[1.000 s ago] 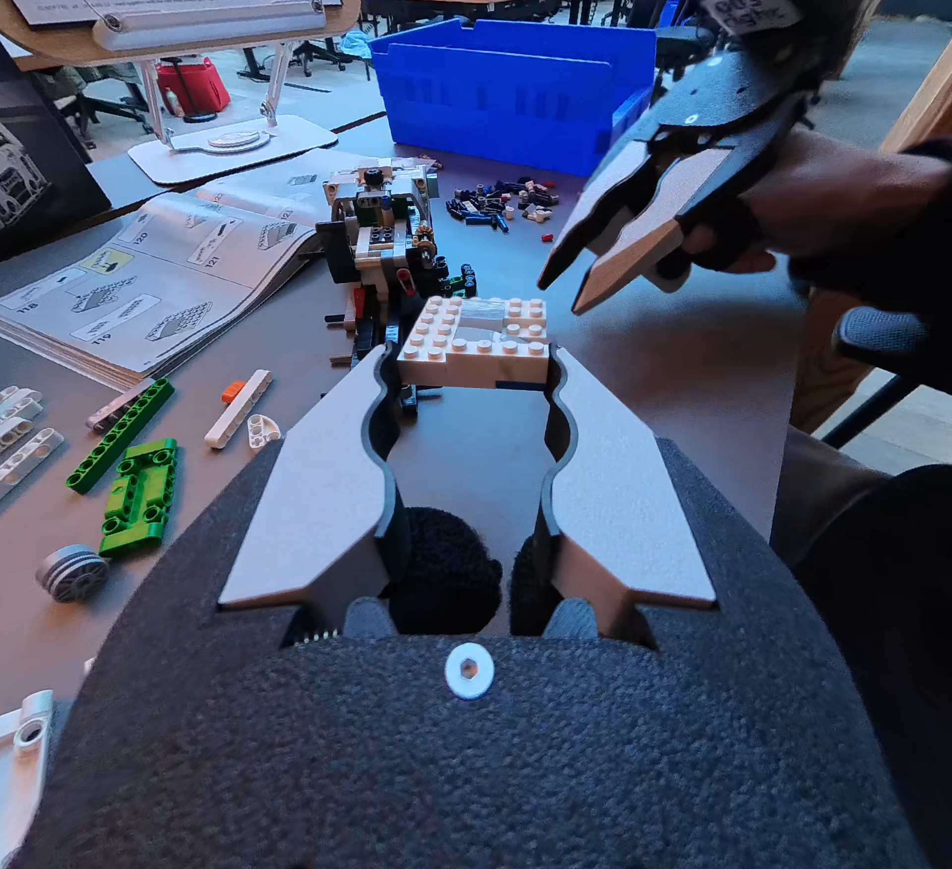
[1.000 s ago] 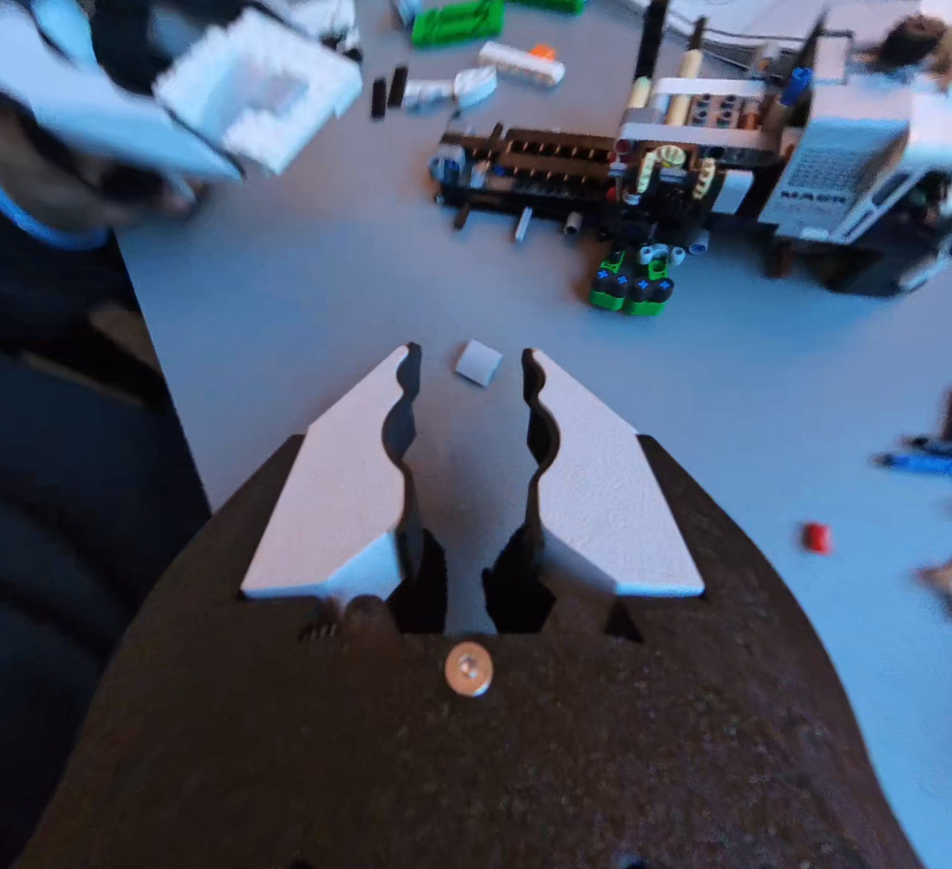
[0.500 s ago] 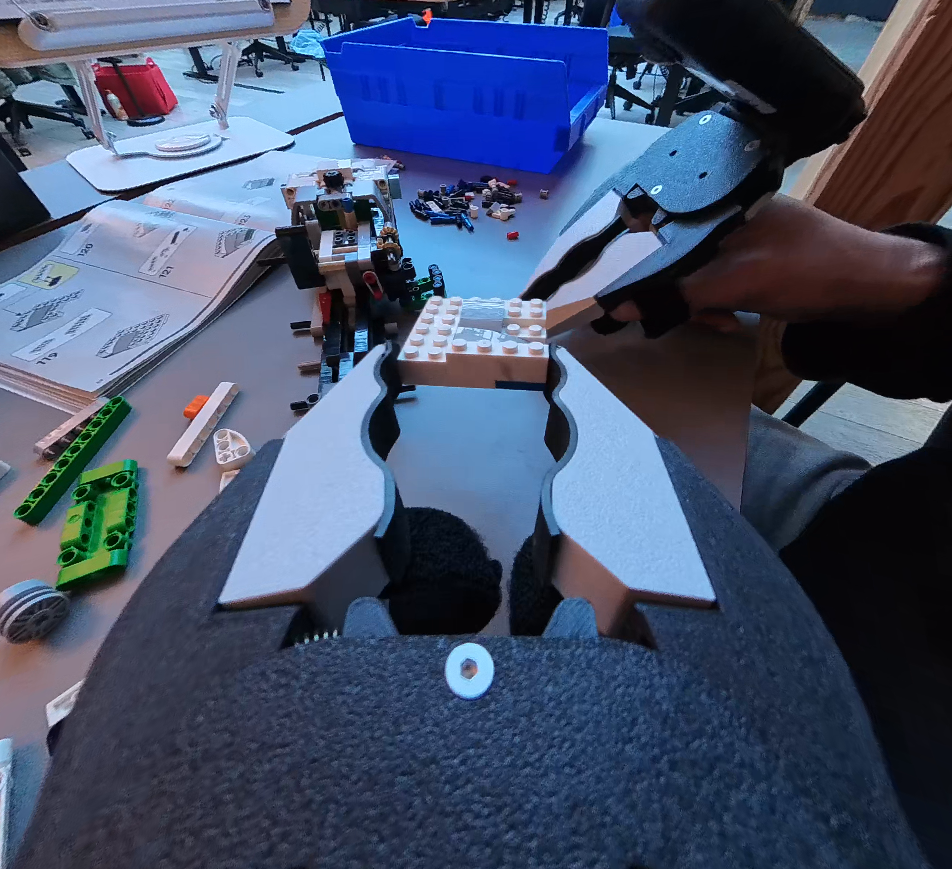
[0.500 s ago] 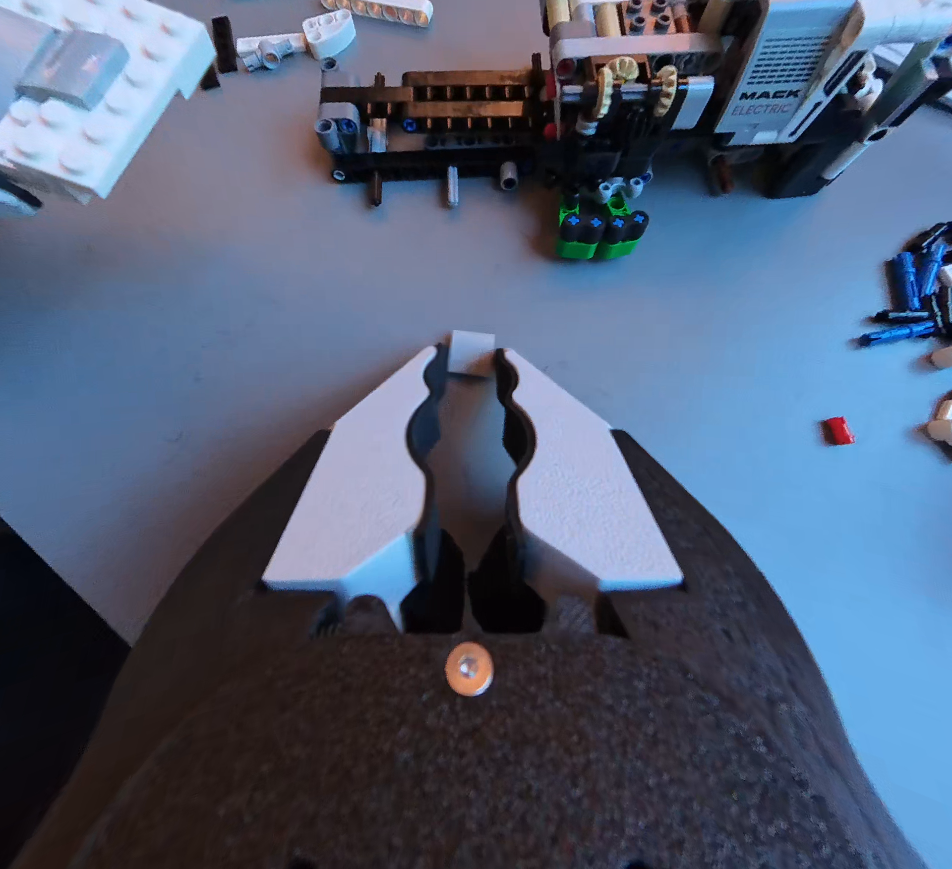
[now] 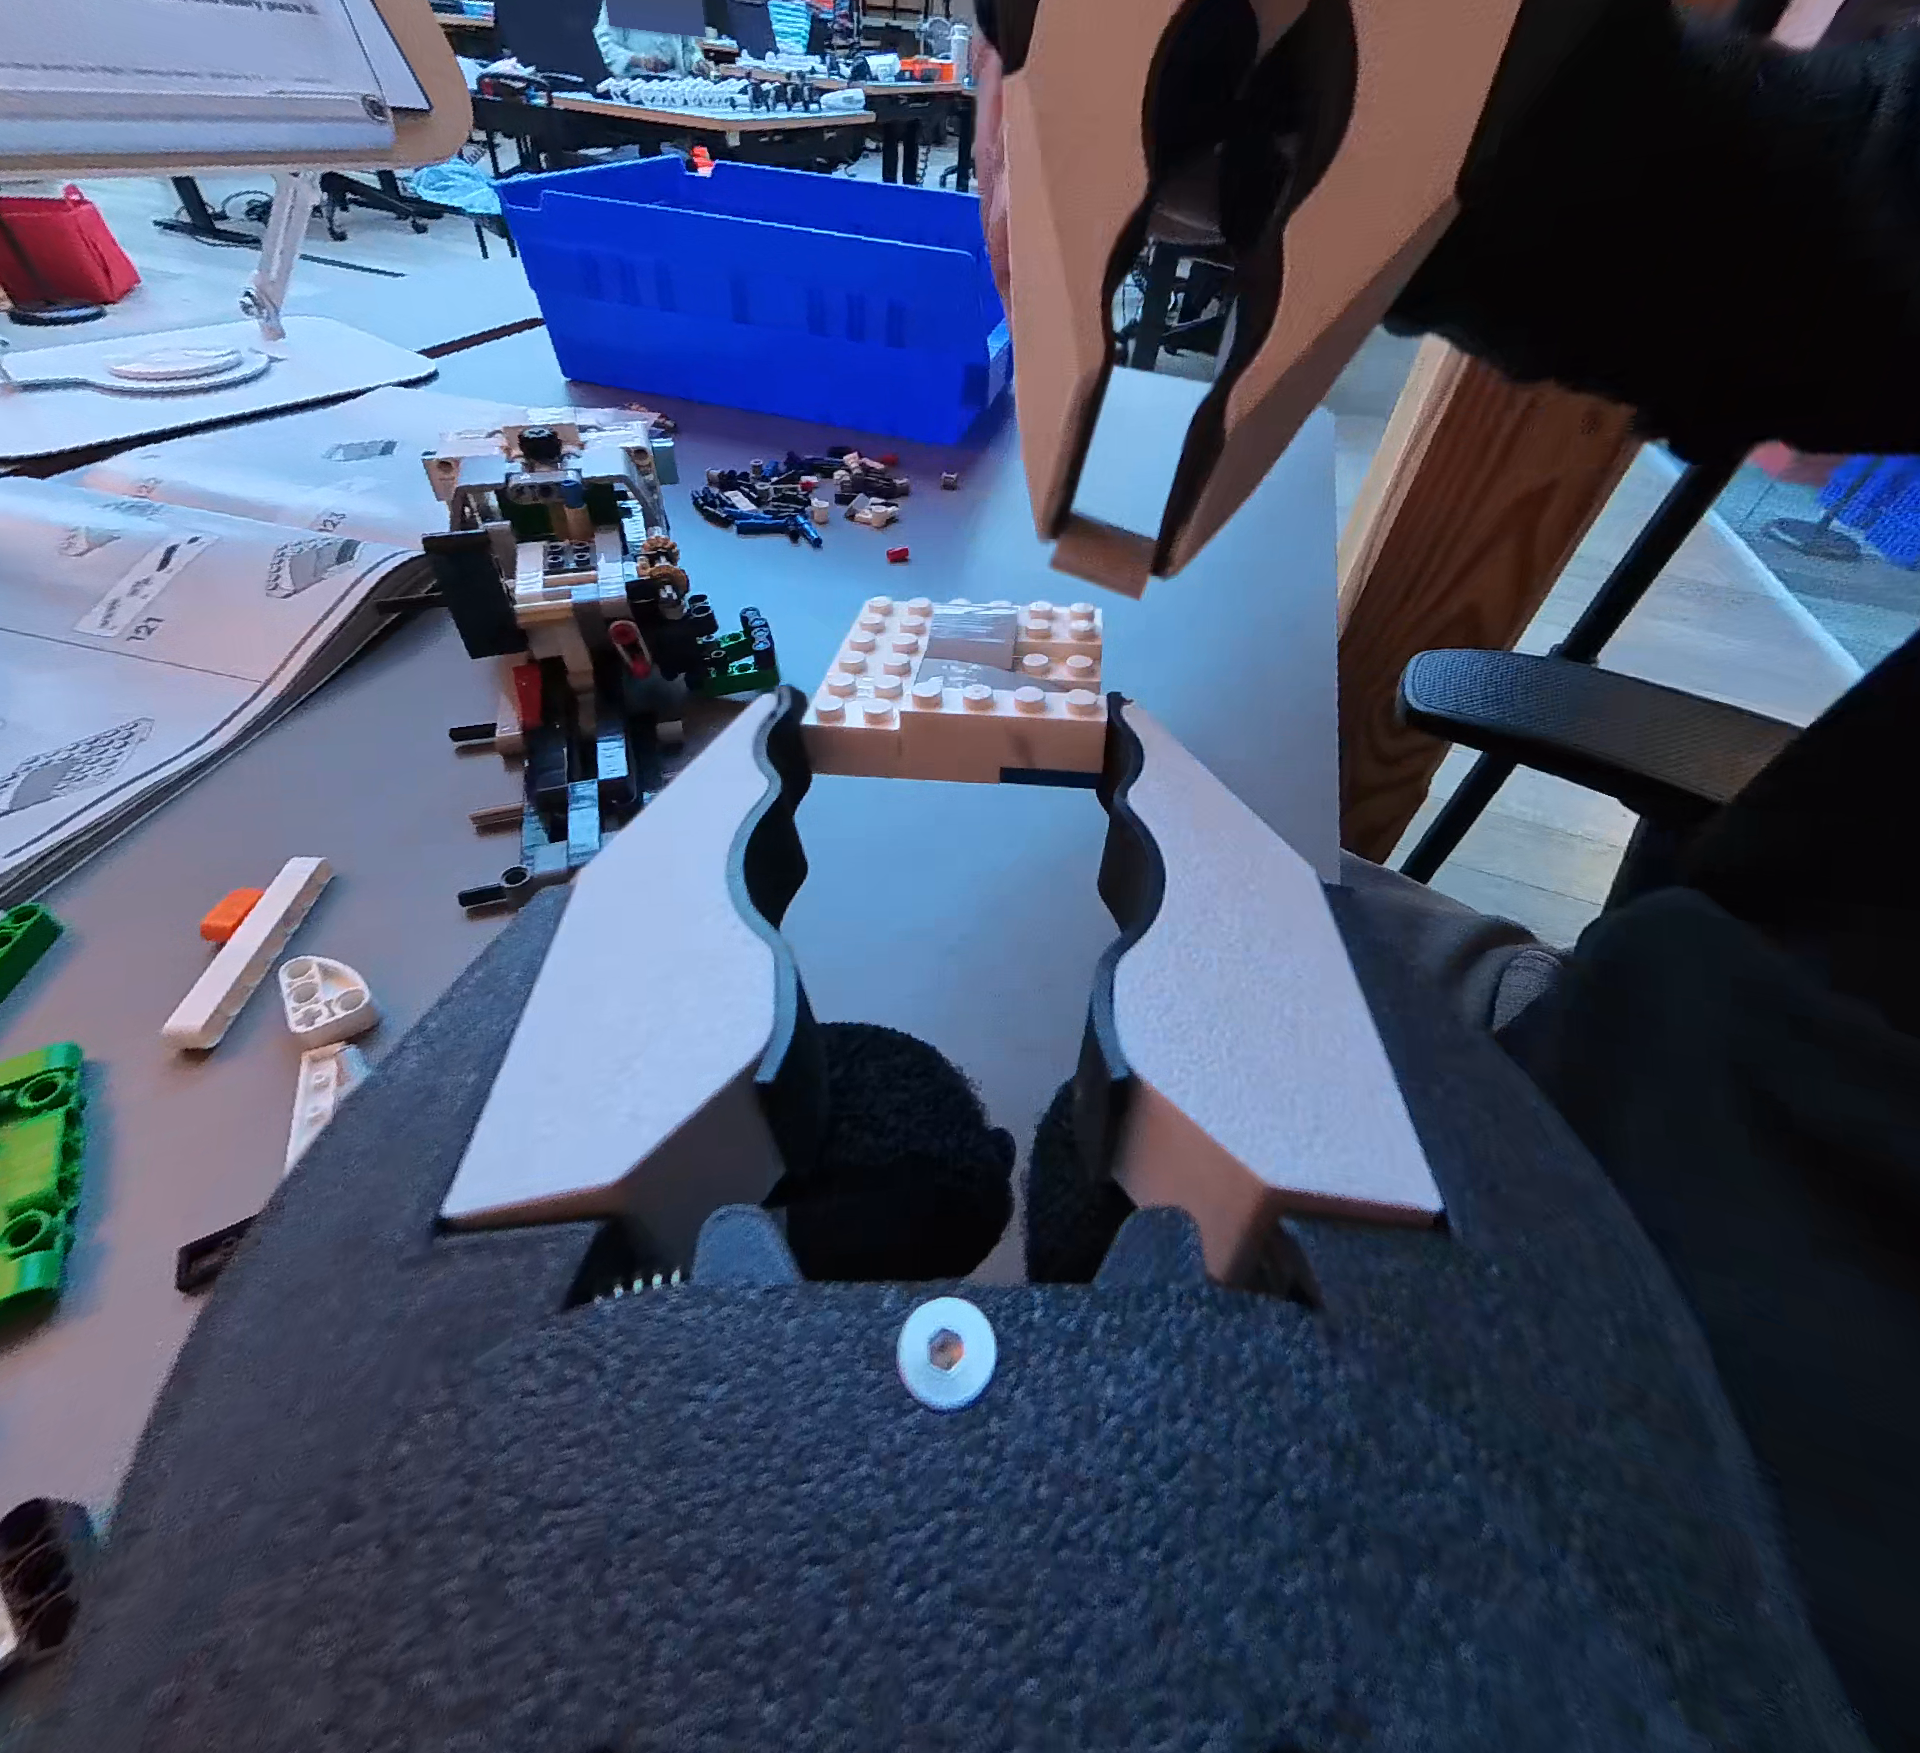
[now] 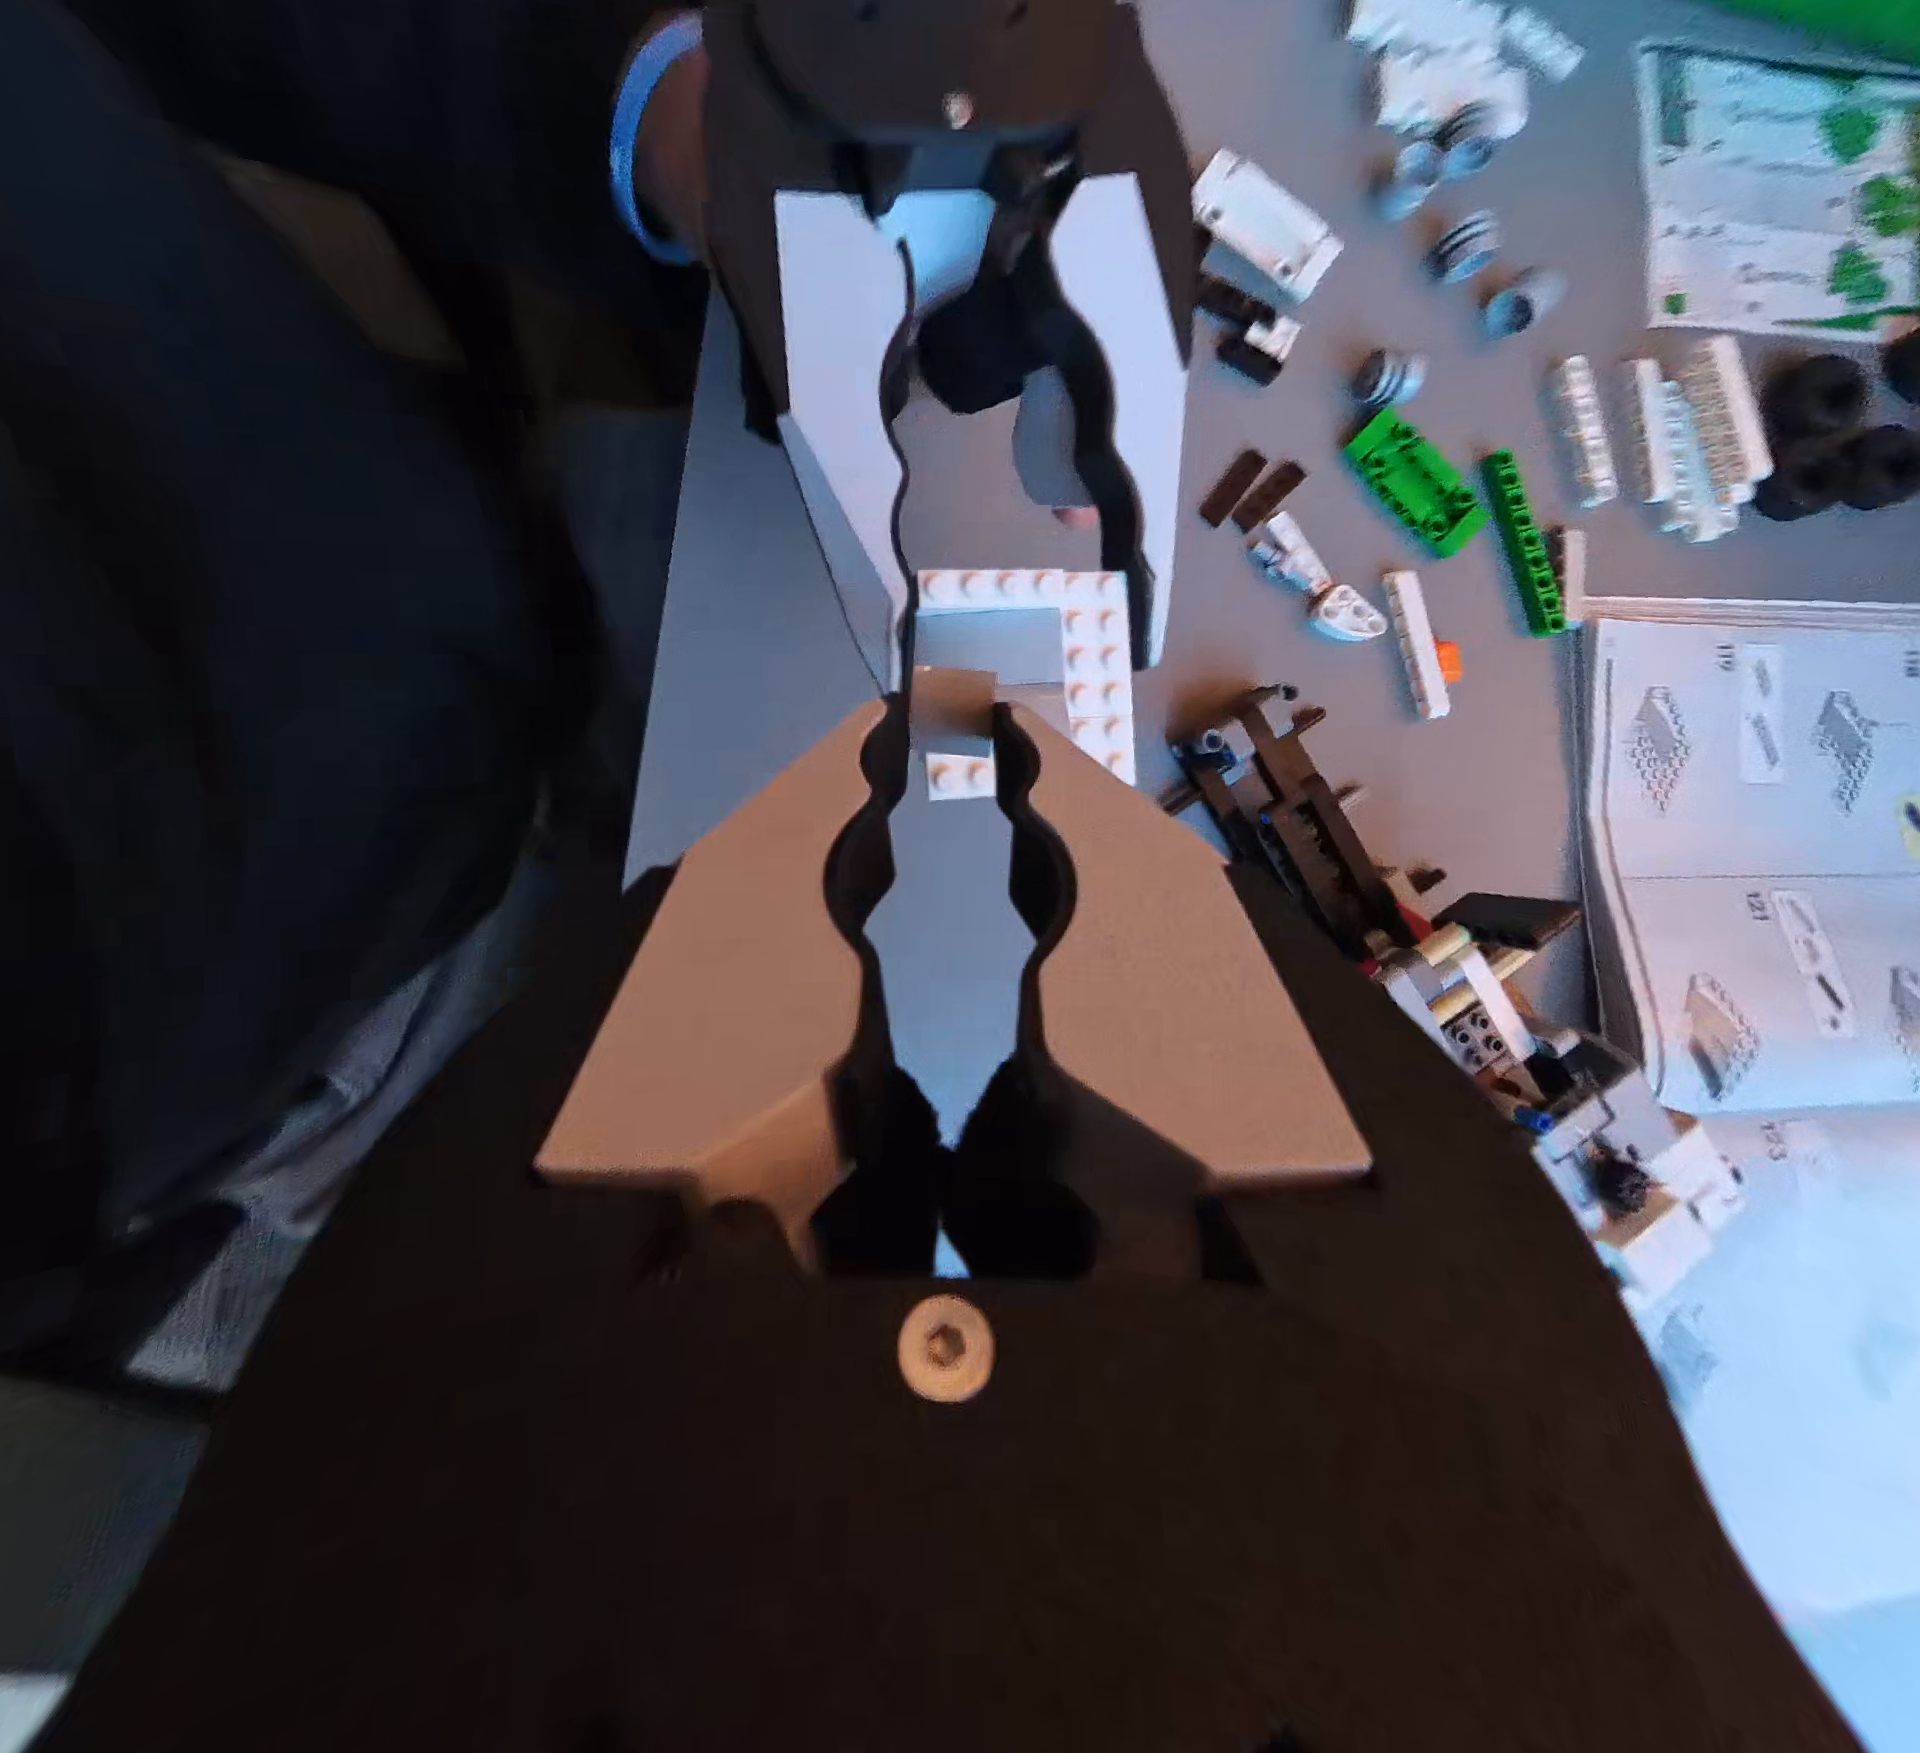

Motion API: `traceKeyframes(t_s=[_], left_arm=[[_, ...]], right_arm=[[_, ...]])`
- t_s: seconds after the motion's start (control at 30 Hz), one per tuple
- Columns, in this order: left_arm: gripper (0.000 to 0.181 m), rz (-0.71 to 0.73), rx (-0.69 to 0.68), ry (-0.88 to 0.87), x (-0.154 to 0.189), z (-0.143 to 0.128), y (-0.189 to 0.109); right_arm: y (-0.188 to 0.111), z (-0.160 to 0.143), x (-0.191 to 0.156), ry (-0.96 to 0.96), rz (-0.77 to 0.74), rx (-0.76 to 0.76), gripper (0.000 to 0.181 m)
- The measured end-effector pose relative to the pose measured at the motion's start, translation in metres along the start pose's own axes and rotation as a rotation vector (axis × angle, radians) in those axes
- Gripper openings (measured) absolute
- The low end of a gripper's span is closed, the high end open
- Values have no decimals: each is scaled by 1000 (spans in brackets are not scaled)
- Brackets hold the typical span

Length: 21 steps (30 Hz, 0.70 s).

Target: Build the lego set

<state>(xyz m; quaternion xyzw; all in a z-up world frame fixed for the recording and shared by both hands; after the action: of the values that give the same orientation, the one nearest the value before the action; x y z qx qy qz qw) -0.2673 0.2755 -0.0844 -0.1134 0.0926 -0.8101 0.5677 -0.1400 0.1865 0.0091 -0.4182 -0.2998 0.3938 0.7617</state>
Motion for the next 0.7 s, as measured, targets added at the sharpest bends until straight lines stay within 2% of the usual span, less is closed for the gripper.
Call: traceKeyframes(t_s=[0.2,0.33,0.7], left_arm=[[54,-40,38,-44,-2,1,-3],[54,-44,36,-46,-2,1,-4],[54,-45,36,-67,-5,1,-4]], right_arm=[[9,10,7,-65,58,-146,15],[13,10,9,-57,89,-153,15],[15,11,8,-95,44,-185,18]])
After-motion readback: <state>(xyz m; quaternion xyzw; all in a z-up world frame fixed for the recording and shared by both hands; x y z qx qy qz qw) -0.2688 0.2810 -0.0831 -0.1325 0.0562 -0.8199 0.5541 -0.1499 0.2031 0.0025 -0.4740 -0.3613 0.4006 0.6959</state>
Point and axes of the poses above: each gripper's, where its closed fingertips meet, y out along the fingers, z out of its top, x = y × z across the jaws, the point moved 10 cm from there along -y, back along the fingers, and after that the axes turned 7 degrees about -x, right-handed, at the moved point
